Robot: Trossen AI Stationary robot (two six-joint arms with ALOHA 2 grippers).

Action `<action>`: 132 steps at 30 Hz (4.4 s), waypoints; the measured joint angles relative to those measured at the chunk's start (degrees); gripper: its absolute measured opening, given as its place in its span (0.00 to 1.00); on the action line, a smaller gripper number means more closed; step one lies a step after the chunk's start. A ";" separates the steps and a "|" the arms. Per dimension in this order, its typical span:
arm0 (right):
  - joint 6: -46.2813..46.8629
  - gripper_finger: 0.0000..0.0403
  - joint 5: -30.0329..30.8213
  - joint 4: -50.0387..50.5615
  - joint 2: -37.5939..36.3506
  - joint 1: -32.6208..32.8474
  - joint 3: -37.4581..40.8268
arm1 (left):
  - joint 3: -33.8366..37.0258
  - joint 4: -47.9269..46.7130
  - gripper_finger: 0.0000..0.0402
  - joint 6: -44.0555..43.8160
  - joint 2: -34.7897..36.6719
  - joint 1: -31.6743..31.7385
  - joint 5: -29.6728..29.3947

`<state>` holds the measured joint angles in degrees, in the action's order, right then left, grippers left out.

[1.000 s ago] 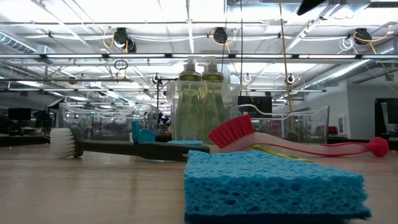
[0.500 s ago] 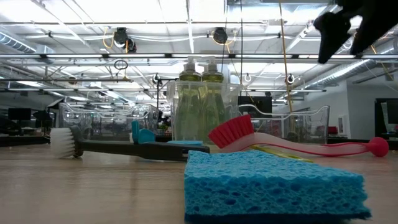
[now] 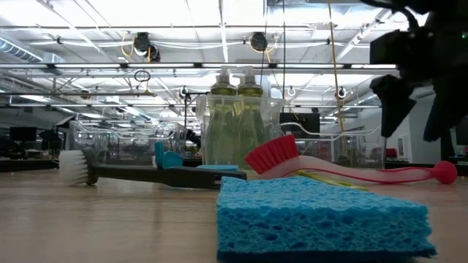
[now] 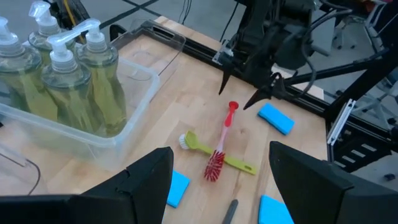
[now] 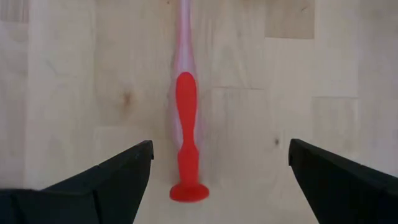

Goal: Pick & Place Kitchen Sink Supplies
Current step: Put the red dish brush into the left transparent bin

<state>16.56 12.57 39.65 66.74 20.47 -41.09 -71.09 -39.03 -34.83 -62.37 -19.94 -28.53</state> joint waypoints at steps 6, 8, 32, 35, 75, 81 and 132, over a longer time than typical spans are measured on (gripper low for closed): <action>-0.36 0.90 -2.63 -5.13 0.00 -1.76 3.09 | 0.00 0.00 0.67 0.02 0.00 0.00 -0.02; -0.34 0.90 -3.72 -5.18 0.02 -2.41 3.76 | 0.00 -0.01 0.67 0.02 0.00 0.00 -0.04; 3.69 0.72 -6.89 -10.13 10.65 -2.91 6.04 | 0.00 -0.02 0.67 0.04 -0.28 0.00 -1.88; 5.23 0.65 -7.13 -10.12 11.37 -2.91 6.02 | 0.00 -0.02 0.67 0.04 -0.28 0.00 -1.88; 22.62 0.13 -10.93 -17.14 -12.63 -2.89 6.39 | 0.00 0.25 0.67 -0.36 -0.28 -0.02 -1.44; 23.58 0.13 -11.30 -34.01 -16.88 -2.89 6.32 | 0.00 0.45 0.67 -1.76 -0.28 -0.01 -1.40; 20.30 0.13 -1.53 -83.69 -0.24 -5.55 6.21 | 0.00 61.56 0.67 10.47 -24.90 16.05 13.81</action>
<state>36.86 11.04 -44.04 66.50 14.92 -34.87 -71.09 22.54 -24.36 -87.27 -3.90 -14.72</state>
